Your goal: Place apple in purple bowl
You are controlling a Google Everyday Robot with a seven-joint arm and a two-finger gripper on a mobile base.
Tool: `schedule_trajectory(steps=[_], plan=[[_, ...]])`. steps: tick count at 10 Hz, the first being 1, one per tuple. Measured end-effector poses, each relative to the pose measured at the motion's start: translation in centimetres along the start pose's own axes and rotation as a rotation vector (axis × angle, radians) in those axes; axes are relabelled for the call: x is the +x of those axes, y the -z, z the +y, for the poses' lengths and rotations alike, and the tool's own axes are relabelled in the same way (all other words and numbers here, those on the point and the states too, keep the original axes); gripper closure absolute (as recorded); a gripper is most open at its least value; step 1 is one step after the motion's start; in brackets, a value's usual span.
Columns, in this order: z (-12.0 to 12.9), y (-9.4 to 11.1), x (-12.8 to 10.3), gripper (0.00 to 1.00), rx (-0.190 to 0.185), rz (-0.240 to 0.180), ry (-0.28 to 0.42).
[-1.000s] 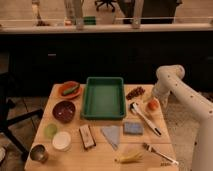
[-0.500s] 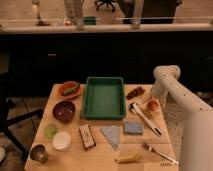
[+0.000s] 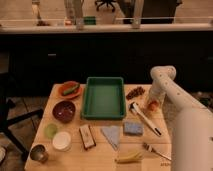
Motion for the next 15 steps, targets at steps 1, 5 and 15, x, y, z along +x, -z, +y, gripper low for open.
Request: schedule_trajectory(steps=[1, 5, 15], plan=[[0.1, 0.1, 0.0, 0.63, -0.001, -0.002, 0.0], [0.2, 1.1, -0.1, 0.99, 0.007, 0.012, -0.005], [-3.5, 9.9, -1.6, 1.0, 0.18, 0.088, -0.042]])
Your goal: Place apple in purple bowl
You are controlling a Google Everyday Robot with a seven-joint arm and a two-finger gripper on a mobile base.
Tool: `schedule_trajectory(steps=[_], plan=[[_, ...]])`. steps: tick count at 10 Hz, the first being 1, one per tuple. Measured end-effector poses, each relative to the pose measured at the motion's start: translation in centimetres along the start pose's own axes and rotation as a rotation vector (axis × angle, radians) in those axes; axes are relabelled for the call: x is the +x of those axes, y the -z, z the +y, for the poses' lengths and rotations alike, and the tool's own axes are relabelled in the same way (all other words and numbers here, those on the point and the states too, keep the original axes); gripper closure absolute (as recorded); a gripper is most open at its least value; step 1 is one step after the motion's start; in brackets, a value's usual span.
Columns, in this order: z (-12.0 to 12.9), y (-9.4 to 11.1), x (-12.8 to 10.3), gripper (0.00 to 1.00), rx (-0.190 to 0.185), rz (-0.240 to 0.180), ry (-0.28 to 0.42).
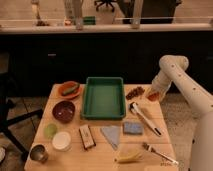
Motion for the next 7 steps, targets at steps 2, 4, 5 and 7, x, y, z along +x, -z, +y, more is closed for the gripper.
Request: schedule_trajectory(steps=[2, 4, 5, 7], plan=[[-2.3, 1.2, -1.1, 1.0, 0.062, -0.028, 0.014], [-4.2, 1.8, -2.1, 1.0, 0.1, -0.059, 0.021], [-5.8, 2.2, -2.6, 1.0, 0.137, -0.082, 0.012], [-7.1, 2.5, -3.4, 1.0, 0.197, -0.116, -0.007]])
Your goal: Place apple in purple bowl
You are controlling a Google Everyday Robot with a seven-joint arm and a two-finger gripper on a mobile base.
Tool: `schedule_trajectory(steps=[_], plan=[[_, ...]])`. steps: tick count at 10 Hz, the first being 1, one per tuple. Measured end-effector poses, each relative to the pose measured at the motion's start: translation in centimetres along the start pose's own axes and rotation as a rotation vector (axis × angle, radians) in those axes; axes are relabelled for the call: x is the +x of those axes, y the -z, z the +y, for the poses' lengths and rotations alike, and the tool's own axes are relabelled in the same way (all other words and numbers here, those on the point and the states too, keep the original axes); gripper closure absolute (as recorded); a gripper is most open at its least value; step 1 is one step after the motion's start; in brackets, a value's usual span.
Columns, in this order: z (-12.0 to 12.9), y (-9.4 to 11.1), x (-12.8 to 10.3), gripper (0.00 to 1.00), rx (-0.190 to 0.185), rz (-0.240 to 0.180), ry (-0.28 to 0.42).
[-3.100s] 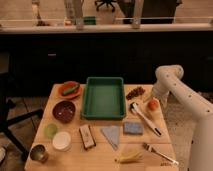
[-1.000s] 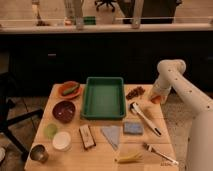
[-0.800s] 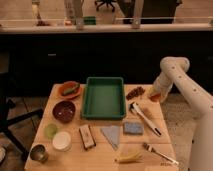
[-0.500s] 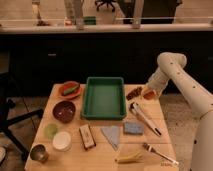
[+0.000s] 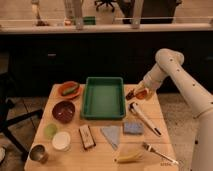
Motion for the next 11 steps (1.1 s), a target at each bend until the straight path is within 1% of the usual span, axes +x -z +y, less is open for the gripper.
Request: schedule_trajectory(steps=[1, 2, 5, 9, 10, 11], plan=[[-1.03, -0.15, -0.45, 1.0, 0.027, -0.018, 0.002], [-1.41, -0.26, -0.46, 1.0, 0.03, -0.019, 0.006], [-1.08, -0.3, -0.5, 1.0, 0.029, -0.021, 0.002], [-1.22, -0.34, -0.5, 1.0, 0.03, -0.022, 0.004], [-1.19, -0.31, -0.55, 1.0, 0.031, -0.028, 0.007], [-1.57, -0.4, -0.72, 1.0, 0.03, -0.045, 0.021]])
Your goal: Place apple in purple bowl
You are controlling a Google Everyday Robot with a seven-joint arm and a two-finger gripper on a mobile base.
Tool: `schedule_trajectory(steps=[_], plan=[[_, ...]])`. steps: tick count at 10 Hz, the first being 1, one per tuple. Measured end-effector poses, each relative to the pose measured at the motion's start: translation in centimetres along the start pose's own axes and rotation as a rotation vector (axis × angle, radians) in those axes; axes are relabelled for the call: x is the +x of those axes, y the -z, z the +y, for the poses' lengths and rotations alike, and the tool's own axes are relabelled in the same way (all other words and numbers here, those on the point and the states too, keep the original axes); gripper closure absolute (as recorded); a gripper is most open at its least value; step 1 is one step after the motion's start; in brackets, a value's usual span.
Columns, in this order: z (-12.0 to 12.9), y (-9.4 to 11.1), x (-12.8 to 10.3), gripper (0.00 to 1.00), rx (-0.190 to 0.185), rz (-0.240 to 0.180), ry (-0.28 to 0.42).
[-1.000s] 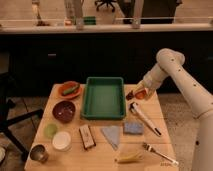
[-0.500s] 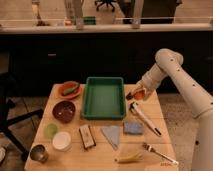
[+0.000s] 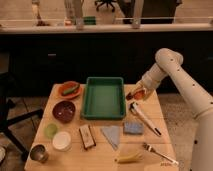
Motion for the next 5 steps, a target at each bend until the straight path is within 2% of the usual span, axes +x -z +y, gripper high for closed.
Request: schedule_trajectory(steps=[5], plan=[[-5.1, -1.6, -1.1, 1.0, 0.004, -0.062, 0.098]])
